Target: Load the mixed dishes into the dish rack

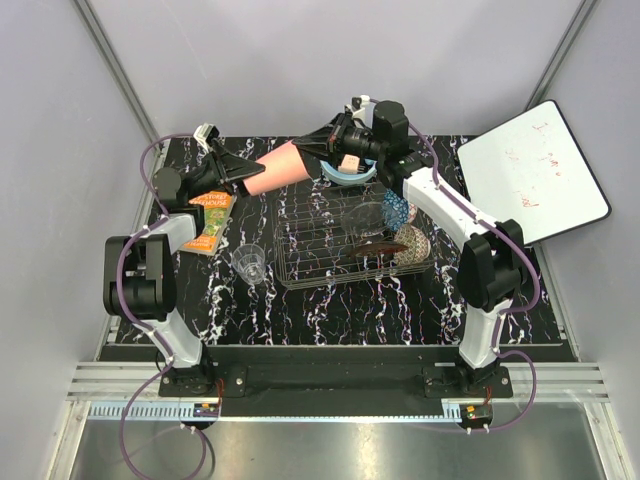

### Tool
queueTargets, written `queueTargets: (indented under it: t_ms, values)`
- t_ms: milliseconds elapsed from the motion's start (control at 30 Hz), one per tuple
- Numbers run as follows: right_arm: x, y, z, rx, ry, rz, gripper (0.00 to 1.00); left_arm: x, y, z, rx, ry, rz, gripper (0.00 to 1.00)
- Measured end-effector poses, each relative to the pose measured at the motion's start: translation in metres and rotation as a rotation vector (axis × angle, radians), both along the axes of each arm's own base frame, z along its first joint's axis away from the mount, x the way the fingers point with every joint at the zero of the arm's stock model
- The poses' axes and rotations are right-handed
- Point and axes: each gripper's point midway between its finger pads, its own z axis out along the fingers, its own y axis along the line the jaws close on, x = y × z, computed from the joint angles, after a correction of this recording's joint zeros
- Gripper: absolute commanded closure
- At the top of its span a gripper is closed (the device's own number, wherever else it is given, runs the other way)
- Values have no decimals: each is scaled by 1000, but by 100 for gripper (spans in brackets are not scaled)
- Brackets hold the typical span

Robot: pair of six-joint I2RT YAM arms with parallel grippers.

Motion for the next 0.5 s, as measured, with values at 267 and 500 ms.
queueTargets:
  t_ms: [267,500]
  values:
    - [-2,-1,1,-7,-20,3,88,-3,1,3,12,-28,1,100]
    - [-21,-16,0,-71,-49,6,28,-21,5,19,72,-122,-9,100]
